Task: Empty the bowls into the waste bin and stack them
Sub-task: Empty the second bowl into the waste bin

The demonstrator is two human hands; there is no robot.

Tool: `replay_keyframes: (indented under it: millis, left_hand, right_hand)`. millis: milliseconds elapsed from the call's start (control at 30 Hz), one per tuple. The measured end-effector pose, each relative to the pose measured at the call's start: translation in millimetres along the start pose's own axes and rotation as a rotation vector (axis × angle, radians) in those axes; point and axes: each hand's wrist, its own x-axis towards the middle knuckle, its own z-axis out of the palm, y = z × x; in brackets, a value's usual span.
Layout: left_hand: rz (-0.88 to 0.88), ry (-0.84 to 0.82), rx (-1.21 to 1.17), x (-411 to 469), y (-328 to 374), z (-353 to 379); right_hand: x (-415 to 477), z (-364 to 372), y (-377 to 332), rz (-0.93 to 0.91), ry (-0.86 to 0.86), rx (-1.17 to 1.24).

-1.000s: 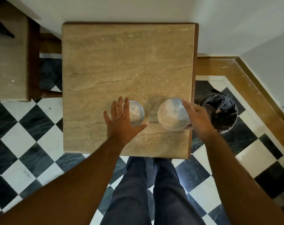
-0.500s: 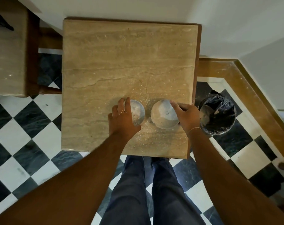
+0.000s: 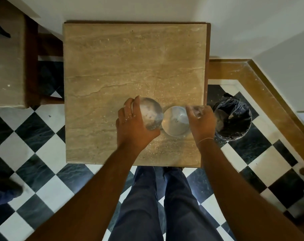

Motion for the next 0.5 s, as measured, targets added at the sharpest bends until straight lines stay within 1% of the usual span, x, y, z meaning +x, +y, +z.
replay_keyframes:
  millis: [33,67,100,133,200,233,300,333,367,433,500]
  left_hand:
    - [0.033,0.002,-0.040,-3,7,-1]
    - [0.072,0.004,-0.081,-5,13,-3]
    - [0.119,-0.003,-0.120,-7,21,-4]
    - [0.169,-0.016,-0.154,-9,29,-4]
    - [0.265,-0.046,-0.199,-14,46,-3]
    - [0.304,-0.052,-0.212,-16,56,-2]
    - [0.365,-0.044,-0.248,-19,72,2]
    - [0.395,-0.049,-0.280,-19,78,4]
    - [0.428,-0.068,-0.316,-19,84,6]
    - [0.484,-0.113,-0.373,-16,89,12]
    - [0.465,-0.126,-0.399,-13,90,18]
  right_hand:
    - [-4,-5,-8,-0.003,0.004,0.048]
    - [-8,-9,-16,0.007,-0.045,0.123]
    - [-11,-13,-23,0.048,-0.155,0.238]
    - [-14,-19,-30,0.137,-0.320,0.405]
    - [-23,-33,-39,0.377,-0.692,0.816]
    - [-26,-43,-37,0.453,-0.823,0.962]
    - [-30,-61,-32,0.516,-0.938,1.130]
    - [-30,-67,-27,0.521,-0.960,1.187]
    - [-30,-73,-23,0.520,-0.942,1.229]
    - [-29,-83,-14,0.483,-0.836,1.238]
    - [-25,-97,-5,0.456,-0.673,1.229]
